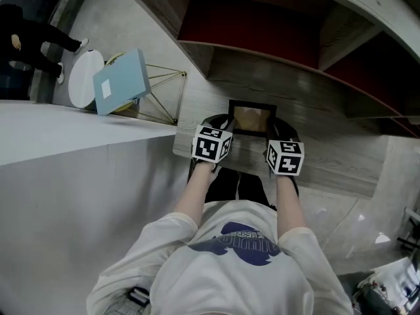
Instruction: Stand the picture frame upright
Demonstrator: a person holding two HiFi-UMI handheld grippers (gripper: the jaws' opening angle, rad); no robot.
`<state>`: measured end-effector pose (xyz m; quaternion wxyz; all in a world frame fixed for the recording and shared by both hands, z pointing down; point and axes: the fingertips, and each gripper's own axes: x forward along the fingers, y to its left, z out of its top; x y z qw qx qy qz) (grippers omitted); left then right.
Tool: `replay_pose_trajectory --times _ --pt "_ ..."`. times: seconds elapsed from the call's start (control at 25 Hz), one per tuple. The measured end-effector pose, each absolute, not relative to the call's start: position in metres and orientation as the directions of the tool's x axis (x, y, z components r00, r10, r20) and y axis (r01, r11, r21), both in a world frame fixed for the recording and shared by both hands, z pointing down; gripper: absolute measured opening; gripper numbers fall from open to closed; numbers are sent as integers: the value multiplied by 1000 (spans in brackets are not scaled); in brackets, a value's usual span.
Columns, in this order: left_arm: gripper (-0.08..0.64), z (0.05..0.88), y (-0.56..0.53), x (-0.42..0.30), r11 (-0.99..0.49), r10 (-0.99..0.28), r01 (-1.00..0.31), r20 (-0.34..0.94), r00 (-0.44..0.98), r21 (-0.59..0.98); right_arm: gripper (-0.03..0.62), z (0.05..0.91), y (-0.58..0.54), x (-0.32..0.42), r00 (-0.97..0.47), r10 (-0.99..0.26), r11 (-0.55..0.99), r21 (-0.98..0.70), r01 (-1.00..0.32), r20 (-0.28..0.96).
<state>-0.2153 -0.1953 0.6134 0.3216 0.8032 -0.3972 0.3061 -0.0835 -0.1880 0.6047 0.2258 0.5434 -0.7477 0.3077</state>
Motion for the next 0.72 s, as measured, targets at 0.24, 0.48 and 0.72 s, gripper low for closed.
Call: replay_pose_trajectory --times 0.24,0.48,0.72 --pt "87 586 -205 -213 -497 -483 -831 715 505 250 72 577 -196 -81 -303 -717 232 -195 -953 627" --pt "87 572 -207 -211 -526 -489 -815 697 525 244 72 561 -195 -79 -285 -744 221 -180 -959 605" --pt "87 565 -211 -193 -608 -453 -757 678 579 240 72 552 -186 -64 -206 -780 136 -160 -978 591"
